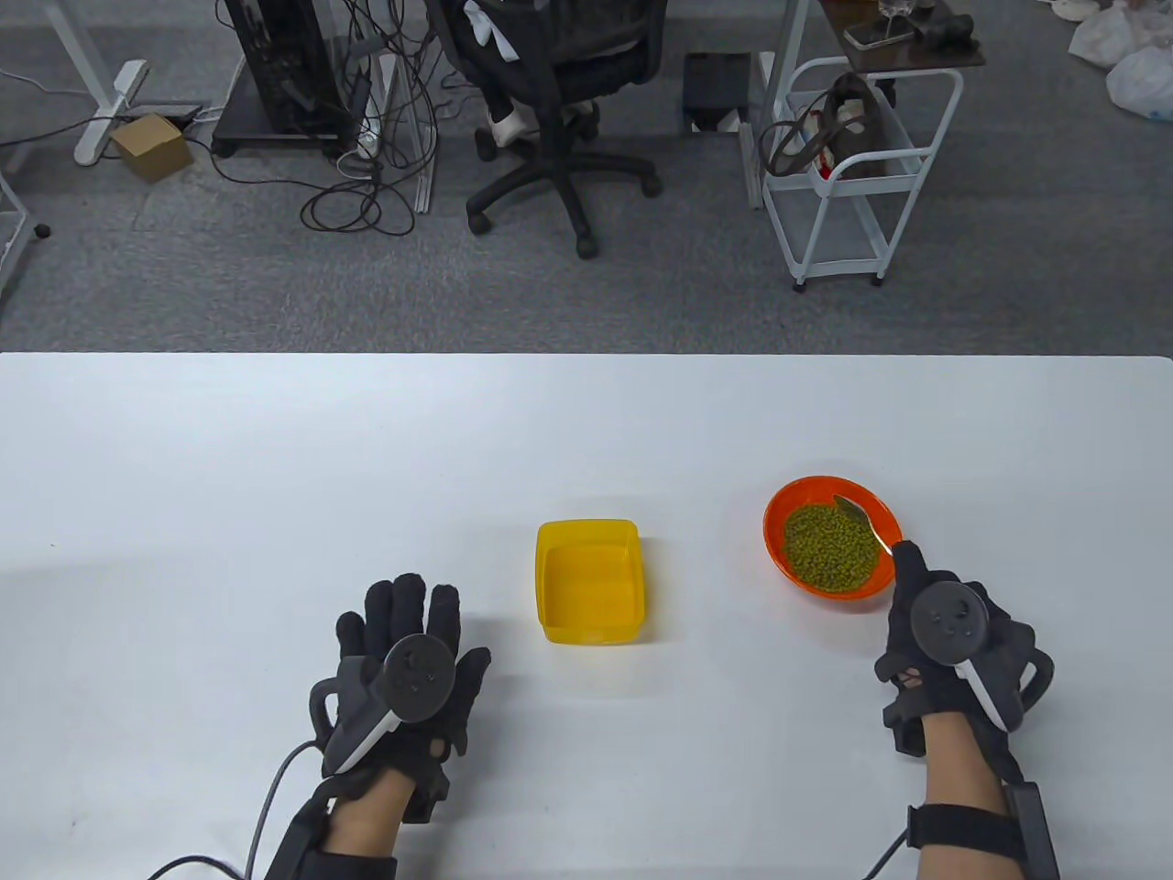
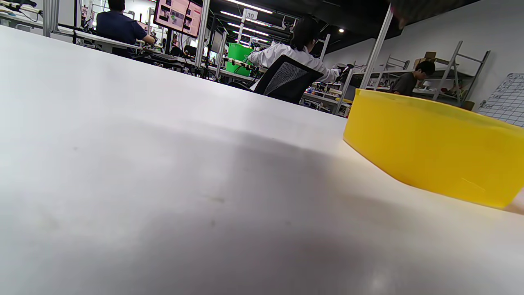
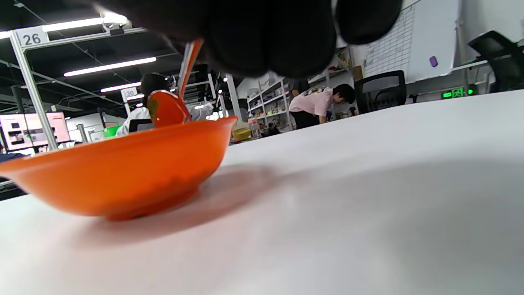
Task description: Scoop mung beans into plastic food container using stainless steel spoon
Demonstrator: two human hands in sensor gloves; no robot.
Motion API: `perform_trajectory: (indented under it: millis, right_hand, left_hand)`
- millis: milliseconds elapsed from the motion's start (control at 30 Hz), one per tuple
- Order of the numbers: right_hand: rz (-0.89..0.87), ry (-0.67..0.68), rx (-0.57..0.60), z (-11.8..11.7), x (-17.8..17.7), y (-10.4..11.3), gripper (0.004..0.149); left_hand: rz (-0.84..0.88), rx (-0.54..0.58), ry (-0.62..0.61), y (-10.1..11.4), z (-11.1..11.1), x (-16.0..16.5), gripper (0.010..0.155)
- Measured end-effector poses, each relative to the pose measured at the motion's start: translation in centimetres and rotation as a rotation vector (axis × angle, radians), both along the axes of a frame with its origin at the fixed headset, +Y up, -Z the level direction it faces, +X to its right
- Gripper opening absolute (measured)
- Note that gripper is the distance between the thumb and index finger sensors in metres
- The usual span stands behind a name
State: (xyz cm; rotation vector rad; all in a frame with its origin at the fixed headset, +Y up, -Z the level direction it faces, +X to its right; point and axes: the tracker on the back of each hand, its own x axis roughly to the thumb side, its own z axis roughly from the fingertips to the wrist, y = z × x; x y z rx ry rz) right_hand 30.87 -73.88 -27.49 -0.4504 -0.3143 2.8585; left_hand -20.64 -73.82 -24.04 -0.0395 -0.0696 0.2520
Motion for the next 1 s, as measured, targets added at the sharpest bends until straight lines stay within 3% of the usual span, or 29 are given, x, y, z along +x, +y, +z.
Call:
perform_trajectory:
  millis: [700, 1000]
  right_hand:
    - [0.068, -0.059, 0.01, 0.1, -0.1, 0.0, 0.043]
    - [-0.235, -0.045, -0.076, -0.4, -1.0, -0.7, 0.044]
  left_hand:
    - [0.002, 0.005, 0.0, 0.0, 0.0, -0.1, 0.076]
    - [-0.001, 0.003, -0.001, 0.0, 0.0, 0.0, 0.076]
